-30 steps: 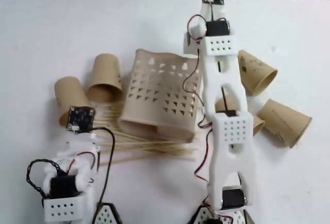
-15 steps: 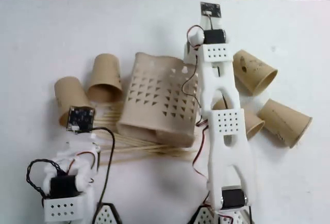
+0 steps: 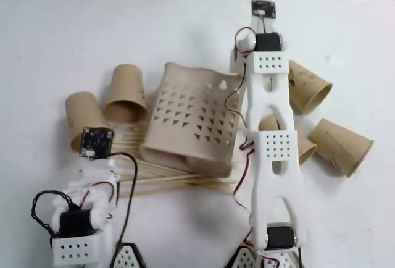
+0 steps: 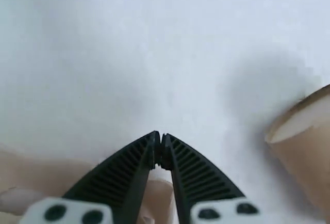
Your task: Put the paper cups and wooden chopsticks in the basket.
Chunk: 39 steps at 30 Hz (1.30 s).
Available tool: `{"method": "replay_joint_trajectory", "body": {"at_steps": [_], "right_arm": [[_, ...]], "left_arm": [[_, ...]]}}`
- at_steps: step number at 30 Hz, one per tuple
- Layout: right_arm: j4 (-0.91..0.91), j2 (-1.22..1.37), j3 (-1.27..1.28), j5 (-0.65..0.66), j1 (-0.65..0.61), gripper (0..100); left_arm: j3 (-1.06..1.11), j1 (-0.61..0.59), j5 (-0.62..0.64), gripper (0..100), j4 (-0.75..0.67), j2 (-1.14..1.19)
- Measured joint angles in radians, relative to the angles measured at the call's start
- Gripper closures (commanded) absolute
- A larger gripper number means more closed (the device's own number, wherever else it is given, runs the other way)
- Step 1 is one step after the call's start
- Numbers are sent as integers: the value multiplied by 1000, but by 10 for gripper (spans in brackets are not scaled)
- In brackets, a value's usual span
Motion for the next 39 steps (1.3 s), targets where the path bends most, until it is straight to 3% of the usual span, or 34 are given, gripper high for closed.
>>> {"method": "replay_joint_trajectory", "body": {"at_steps": [9, 14, 16, 22, 33, 39], "right_arm": [[28, -37, -34, 0, 9, 969], [28, -163, 118, 0, 11, 793], [28, -212, 213, 0, 11, 764], [18, -330, 459, 0, 12, 769], [18, -356, 672, 0, -12, 771], [18, -356, 746, 0, -12, 966]], "left_arm": [[0, 0, 0, 975, 0, 0], [0, 0, 0, 975, 0, 0], [0, 0, 0, 975, 0, 0], [0, 0, 0, 975, 0, 0], [0, 0, 0, 975, 0, 0], [0, 0, 0, 975, 0, 0]]}}
